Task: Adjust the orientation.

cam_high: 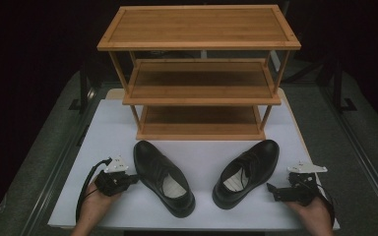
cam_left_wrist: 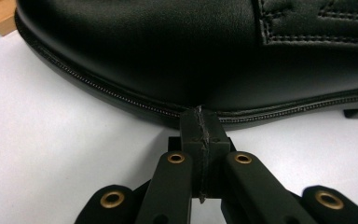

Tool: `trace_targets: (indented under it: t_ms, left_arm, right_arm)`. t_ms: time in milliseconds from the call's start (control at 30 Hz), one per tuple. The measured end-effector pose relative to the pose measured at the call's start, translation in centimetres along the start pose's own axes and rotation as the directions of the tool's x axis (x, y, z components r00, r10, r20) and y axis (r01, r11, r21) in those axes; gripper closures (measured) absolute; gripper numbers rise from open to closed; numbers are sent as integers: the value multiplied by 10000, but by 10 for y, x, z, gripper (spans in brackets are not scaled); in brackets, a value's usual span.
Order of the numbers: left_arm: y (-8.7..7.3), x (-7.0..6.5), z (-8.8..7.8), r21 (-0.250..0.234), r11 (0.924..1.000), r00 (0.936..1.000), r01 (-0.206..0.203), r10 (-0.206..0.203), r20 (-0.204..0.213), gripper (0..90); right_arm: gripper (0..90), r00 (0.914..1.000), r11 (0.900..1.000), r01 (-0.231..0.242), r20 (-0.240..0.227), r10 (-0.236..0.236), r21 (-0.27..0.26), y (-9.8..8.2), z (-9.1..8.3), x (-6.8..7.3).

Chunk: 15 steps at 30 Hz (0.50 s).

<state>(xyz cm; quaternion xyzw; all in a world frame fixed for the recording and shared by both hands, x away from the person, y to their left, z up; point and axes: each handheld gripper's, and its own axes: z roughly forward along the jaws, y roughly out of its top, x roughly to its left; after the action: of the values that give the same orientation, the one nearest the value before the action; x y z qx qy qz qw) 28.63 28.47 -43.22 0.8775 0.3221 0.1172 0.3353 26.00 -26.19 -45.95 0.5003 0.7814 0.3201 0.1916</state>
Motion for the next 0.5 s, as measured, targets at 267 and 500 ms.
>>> trace_targets:
  t_ms: [267, 500]
  left_arm:
    - [10, 4, 8, 68, 9997, 9997, -237, 237, 34, 900]
    - [25, 8, 22, 87, 9992, 9989, -387, 385, 264, 900]
  right_arm:
    - [0, 10000, 10000, -15, -3, 15, -1, 0, 0, 0]
    - [0, 10000, 10000, -3, -5, 3, 13, 0, 0, 0]
